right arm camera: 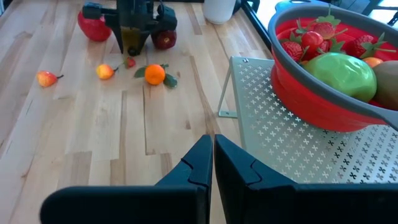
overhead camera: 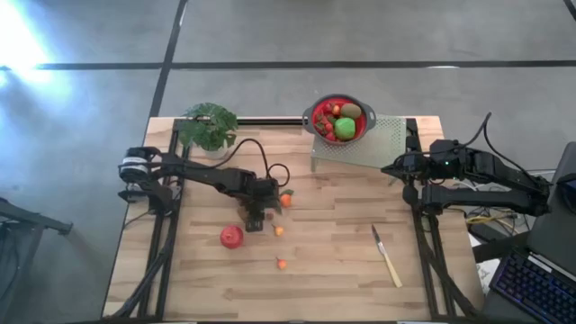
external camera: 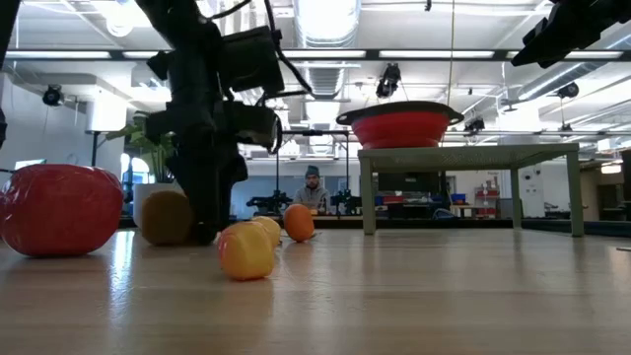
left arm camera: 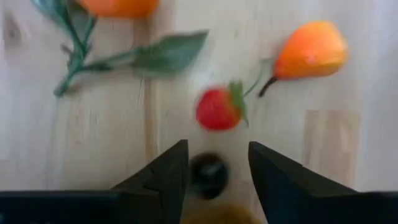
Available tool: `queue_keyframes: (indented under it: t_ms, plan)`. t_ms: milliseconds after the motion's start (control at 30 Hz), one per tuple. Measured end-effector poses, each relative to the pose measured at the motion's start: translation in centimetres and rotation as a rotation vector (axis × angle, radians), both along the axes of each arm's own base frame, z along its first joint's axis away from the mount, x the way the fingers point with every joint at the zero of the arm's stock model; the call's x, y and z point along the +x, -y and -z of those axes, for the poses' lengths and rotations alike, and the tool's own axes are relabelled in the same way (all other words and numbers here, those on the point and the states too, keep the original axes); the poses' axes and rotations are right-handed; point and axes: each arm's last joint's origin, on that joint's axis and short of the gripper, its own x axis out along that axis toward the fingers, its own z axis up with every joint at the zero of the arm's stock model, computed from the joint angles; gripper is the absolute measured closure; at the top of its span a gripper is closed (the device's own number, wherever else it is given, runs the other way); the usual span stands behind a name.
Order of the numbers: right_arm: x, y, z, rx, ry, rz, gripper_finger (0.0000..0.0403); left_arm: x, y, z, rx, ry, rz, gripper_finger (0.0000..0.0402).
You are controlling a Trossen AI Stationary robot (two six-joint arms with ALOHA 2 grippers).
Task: Pick & Place Fruit
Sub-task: Put the black cherry into the strainer bowl on the shelf
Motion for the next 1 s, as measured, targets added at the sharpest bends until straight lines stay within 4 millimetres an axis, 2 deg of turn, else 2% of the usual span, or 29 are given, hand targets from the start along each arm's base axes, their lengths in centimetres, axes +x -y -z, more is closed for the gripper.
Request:
queue_keyframes:
  t_ms: [667,1000]
  plan:
    - [0.0,0.0,0.0,0.0,0.0,0.0,0.039,-0.8,0.1,0.1,0.014,-0.073,0.063,0.0224]
    - [0.0,0.0,0.0,0.0,0.0,0.0,0.039,-1.9,0.2,1.7,0.016,-0.098,0.064,0.0225]
